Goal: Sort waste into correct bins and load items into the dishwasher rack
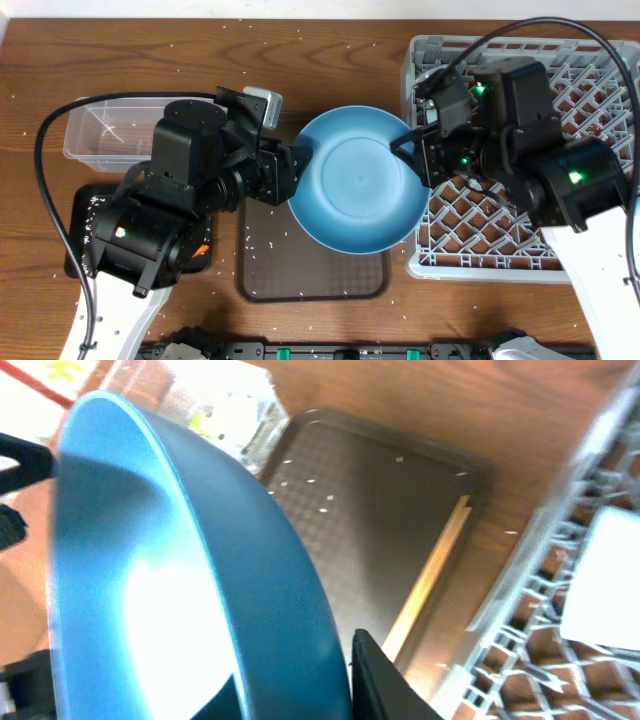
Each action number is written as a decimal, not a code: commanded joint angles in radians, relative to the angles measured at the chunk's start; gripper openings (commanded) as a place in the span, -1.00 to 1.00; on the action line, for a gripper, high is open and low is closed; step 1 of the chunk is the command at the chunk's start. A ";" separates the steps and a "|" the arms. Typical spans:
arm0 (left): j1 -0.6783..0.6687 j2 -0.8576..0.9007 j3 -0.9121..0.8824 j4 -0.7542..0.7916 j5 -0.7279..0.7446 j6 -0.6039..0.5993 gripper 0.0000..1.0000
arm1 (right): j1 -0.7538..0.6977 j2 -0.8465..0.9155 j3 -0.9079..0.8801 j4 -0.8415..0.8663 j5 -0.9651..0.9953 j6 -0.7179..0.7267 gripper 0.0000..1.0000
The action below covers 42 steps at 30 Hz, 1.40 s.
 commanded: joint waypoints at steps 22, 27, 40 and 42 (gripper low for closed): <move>-0.002 -0.006 0.018 -0.009 0.011 0.035 0.09 | -0.257 -0.087 0.003 -0.192 0.534 0.111 -0.95; -0.002 0.014 0.015 -0.191 -0.129 0.040 0.09 | -0.257 -0.087 0.003 -0.219 0.445 0.111 -0.79; -0.001 0.306 -0.140 -0.323 -0.365 -0.066 0.09 | -0.256 -0.087 0.003 -0.243 0.219 0.107 -0.32; 0.002 0.365 -0.146 -0.322 -0.434 -0.121 0.09 | -0.256 -0.087 0.003 -0.261 0.218 0.095 -0.28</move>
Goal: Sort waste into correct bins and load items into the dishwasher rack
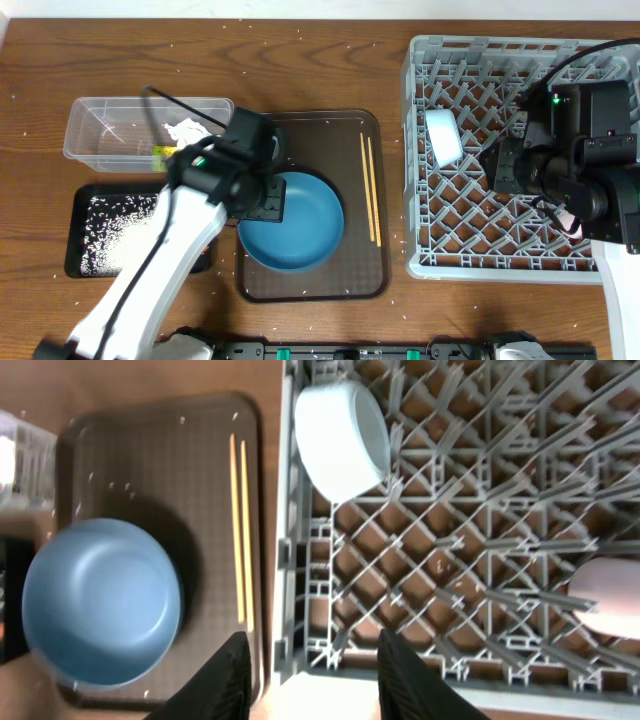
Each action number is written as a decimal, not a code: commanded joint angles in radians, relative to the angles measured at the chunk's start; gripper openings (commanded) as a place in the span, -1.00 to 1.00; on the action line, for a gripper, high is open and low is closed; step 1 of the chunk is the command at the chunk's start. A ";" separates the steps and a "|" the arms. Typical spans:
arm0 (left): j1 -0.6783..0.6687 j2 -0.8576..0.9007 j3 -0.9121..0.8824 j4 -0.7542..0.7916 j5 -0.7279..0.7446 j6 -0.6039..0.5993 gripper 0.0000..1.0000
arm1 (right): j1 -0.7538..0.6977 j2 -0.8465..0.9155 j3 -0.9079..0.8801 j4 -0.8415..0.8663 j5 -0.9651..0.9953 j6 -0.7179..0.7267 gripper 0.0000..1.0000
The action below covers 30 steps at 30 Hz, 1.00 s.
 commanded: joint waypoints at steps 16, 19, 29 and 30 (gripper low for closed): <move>0.132 0.309 -0.025 0.112 -0.016 0.063 0.06 | -0.006 -0.013 0.004 -0.038 -0.037 -0.034 -0.07; 0.133 0.335 -0.036 0.117 0.052 0.143 0.05 | -0.006 -0.013 0.004 -0.038 -0.028 -0.034 -0.06; 0.132 0.349 -0.111 0.227 0.065 0.218 -0.16 | -0.006 -0.013 0.004 -0.043 -0.026 -0.034 -0.01; 0.132 0.349 -0.129 0.245 0.079 0.218 -0.20 | -0.006 -0.013 0.004 -0.043 -0.026 -0.034 0.00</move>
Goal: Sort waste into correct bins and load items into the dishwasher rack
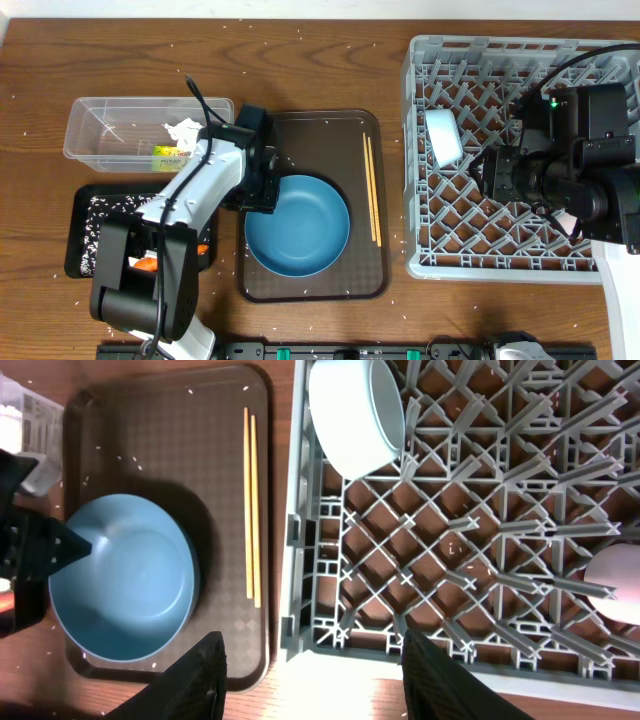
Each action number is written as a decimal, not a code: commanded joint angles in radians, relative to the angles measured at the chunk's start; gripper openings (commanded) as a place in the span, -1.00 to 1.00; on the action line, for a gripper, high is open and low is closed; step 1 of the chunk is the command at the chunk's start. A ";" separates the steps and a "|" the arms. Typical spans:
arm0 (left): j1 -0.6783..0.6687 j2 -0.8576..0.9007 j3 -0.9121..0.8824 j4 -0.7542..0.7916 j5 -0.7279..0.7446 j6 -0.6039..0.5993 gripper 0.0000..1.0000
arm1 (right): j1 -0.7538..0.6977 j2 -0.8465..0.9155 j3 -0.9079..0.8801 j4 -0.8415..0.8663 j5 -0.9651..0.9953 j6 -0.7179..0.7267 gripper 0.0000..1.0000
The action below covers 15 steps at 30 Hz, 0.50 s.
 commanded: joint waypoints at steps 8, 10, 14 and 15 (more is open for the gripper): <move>0.001 -0.005 -0.097 0.037 0.050 0.037 -0.81 | -0.006 -0.013 0.004 -0.005 0.006 -0.010 0.02; 0.001 -0.016 -0.094 0.035 0.050 0.037 -0.88 | -0.006 -0.013 0.004 -0.004 0.006 -0.010 0.02; 0.001 -0.046 -0.081 0.031 0.051 0.010 -0.88 | -0.006 -0.013 0.004 -0.005 -0.001 -0.009 0.06; 0.001 -0.060 -0.074 0.029 0.051 0.005 -0.88 | -0.006 -0.012 0.004 -0.004 -0.011 -0.010 0.07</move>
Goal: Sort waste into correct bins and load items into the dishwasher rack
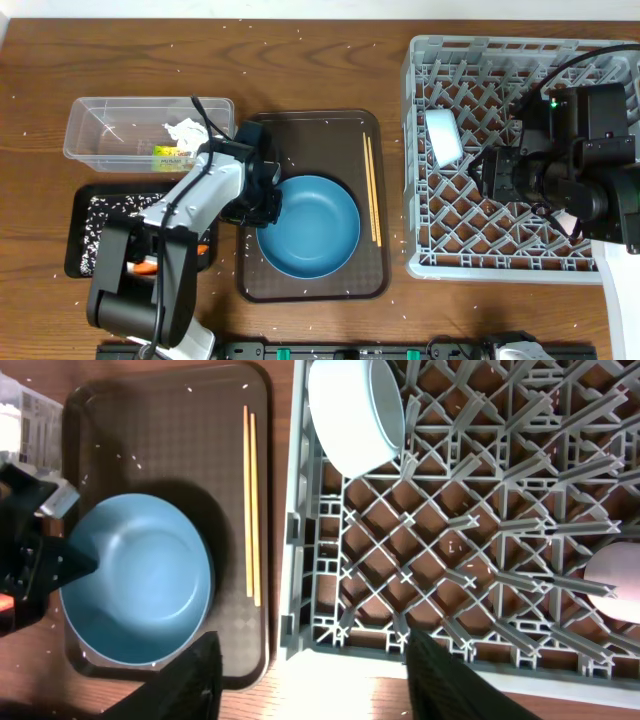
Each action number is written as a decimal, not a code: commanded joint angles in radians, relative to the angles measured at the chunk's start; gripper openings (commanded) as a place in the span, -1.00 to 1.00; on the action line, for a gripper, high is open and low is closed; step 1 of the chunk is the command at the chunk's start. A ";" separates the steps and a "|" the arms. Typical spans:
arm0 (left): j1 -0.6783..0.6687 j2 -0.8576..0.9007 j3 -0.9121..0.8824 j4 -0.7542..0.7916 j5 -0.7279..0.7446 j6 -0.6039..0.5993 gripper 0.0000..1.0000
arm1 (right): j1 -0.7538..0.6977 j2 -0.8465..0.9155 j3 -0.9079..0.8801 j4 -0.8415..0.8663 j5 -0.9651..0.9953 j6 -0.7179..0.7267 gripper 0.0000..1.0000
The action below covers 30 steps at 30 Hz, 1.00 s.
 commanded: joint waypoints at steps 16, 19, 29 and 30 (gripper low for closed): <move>0.001 -0.467 0.042 -0.007 0.106 -0.035 -0.88 | 0.079 0.002 -0.290 0.257 -0.353 -0.052 0.24; 0.001 -0.527 0.042 -0.011 0.141 -0.035 -0.88 | 0.122 0.002 -0.389 0.414 -0.467 -0.062 0.28; 0.001 -0.588 0.042 -0.011 0.210 -0.035 -0.88 | 0.251 0.002 -0.505 0.642 -0.532 -0.022 0.31; 0.001 -0.588 0.042 -0.011 0.229 -0.035 -0.87 | 0.262 0.002 -0.515 0.661 -0.516 -0.011 0.29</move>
